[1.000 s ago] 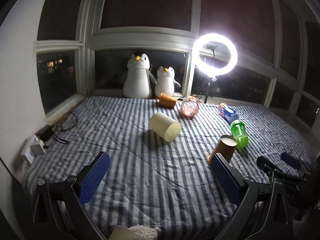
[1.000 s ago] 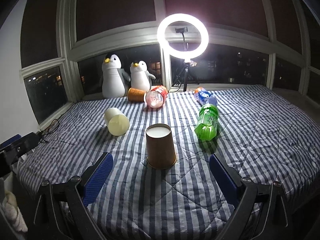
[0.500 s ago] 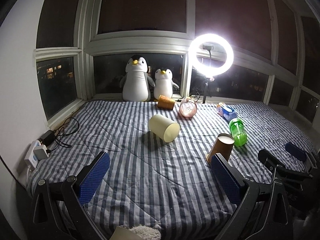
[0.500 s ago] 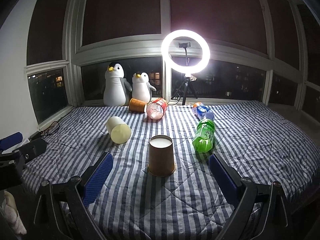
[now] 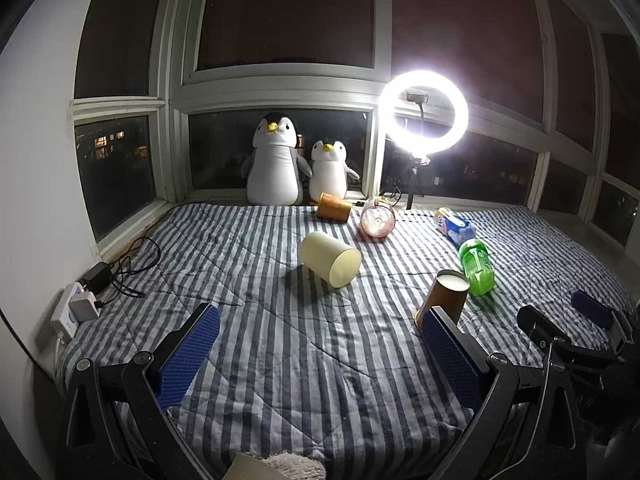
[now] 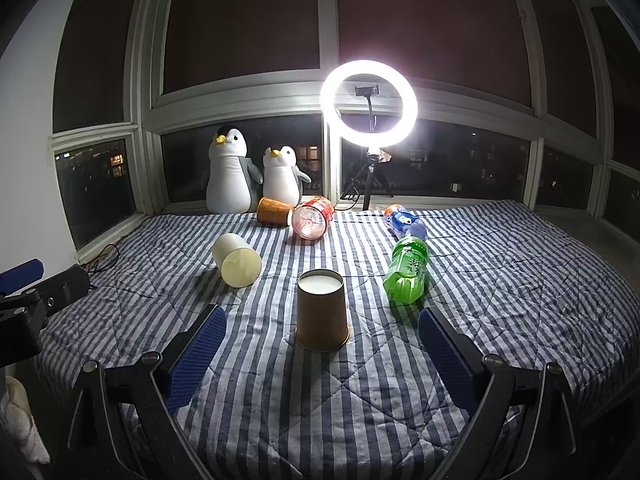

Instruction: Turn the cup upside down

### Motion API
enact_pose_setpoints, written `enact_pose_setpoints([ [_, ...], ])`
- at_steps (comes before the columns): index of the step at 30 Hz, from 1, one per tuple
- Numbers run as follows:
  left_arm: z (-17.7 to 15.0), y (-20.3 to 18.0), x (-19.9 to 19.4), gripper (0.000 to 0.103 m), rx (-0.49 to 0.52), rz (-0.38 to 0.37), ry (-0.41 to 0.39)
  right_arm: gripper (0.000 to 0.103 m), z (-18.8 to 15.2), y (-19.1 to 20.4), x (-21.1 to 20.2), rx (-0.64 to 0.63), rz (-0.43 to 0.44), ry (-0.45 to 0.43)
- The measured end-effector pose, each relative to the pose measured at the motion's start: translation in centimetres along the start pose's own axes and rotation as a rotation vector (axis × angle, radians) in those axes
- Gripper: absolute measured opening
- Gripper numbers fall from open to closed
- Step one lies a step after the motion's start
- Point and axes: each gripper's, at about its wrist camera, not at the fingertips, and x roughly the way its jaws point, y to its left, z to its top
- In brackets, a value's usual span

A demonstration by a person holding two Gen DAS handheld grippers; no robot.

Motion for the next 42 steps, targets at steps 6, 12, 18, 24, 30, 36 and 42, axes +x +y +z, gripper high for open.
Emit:
enact_pose_setpoints([
  [6, 0.0, 0.0, 0.0, 0.102, 0.0, 0.0, 0.0, 0.095, -0.1, 0.0, 0.0, 0.006, 0.0, -0.002],
  [12, 0.0, -0.1, 0.1, 0.102, 0.003, -0.001, 0.0, 0.095, -0.3, -0.1, 0.2, 0.009, 0.0, 0.005],
  [18, -0.1, -0.1, 0.1, 0.102, 0.005, -0.002, 0.002, 0.095, -0.4, -0.2, 0.3, 0.01, 0.001, 0.009],
  [24, -0.1, -0.1, 0.1, 0.102, 0.006, -0.003, 0.003, 0.095, -0.5, -0.3, 0.5, 0.01, 0.003, 0.013],
  [30, -0.1, -0.1, 0.2, 0.102, 0.006, -0.003, 0.003, 0.095, -0.6, -0.3, 0.6, 0.011, 0.003, 0.016],
  [36, -0.1, -0.1, 0.2, 0.102, 0.006, -0.003, 0.002, 0.095, -0.6, -0.3, 0.7, 0.01, 0.003, 0.018],
  [42, -0.1, -0.1, 0.2, 0.102, 0.006, -0.004, 0.004, 0.095, -1.0, -0.3, 1.1, 0.012, 0.004, 0.027],
])
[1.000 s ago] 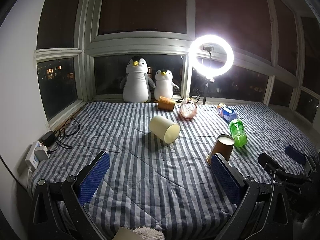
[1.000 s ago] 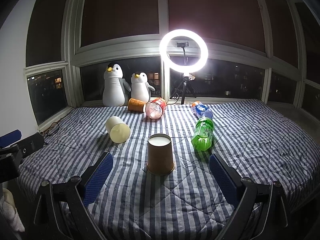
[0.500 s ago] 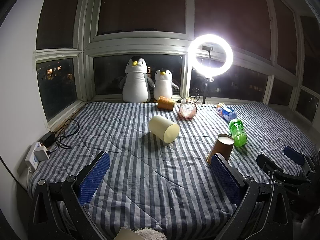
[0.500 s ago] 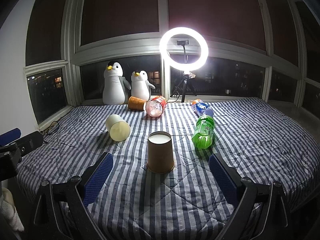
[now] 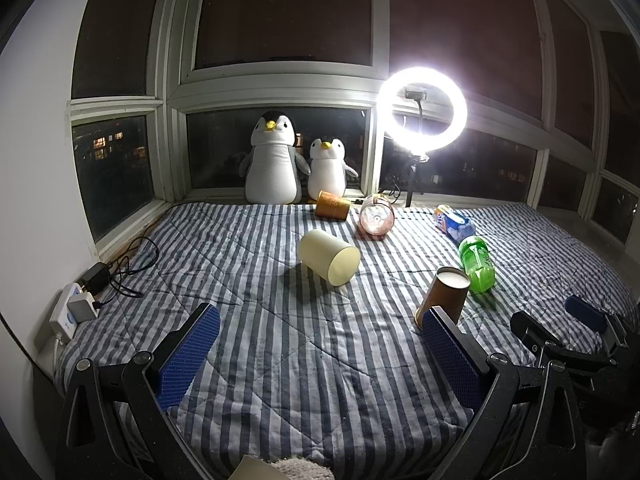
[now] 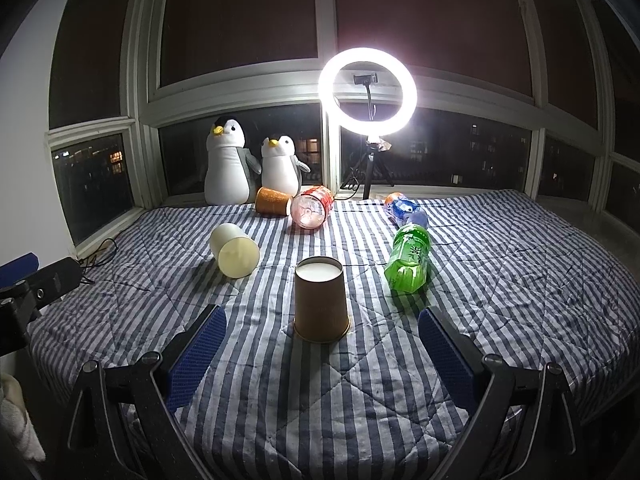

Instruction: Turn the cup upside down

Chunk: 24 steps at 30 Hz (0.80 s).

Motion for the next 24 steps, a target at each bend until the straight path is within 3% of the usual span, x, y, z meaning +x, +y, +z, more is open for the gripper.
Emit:
enact_pose_setpoints([
  [24, -0.3, 0.4, 1.0, 0.102, -0.001, 0.002, 0.016, 0.095, -0.4, -0.1, 1.1, 0.0, -0.005, 0.026],
])
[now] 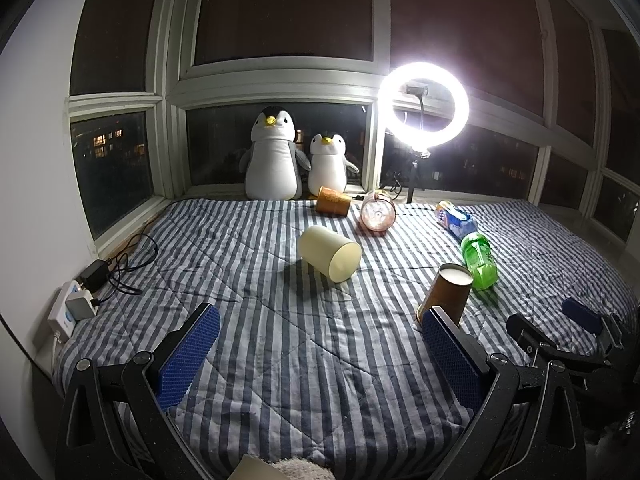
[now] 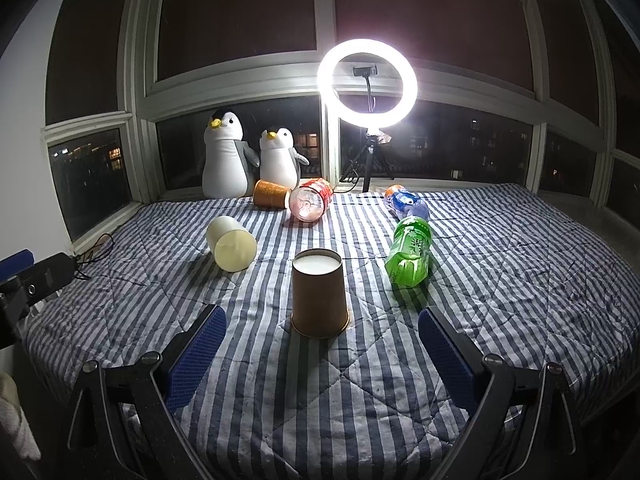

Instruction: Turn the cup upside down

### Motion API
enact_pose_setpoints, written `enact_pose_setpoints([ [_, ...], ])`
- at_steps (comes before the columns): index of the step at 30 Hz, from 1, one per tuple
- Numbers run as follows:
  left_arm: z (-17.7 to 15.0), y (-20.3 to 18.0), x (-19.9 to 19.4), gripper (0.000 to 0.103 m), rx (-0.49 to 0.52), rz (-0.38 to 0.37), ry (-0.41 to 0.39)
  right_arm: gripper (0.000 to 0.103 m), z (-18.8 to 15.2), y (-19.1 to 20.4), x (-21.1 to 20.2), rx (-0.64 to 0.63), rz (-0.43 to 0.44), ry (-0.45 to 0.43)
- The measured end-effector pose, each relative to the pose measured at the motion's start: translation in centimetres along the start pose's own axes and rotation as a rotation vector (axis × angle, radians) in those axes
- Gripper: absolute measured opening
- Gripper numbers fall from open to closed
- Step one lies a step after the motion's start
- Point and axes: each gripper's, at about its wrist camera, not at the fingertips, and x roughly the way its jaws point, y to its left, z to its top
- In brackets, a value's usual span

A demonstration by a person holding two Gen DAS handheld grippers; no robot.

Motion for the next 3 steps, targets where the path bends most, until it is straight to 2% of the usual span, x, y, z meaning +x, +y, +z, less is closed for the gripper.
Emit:
enact_pose_setpoints([
  [3, -0.15, 0.08, 0.27, 0.102, 0.001, 0.006, -0.001, 0.095, -0.1, -0.15, 0.47, 0.003, 0.0, 0.012],
])
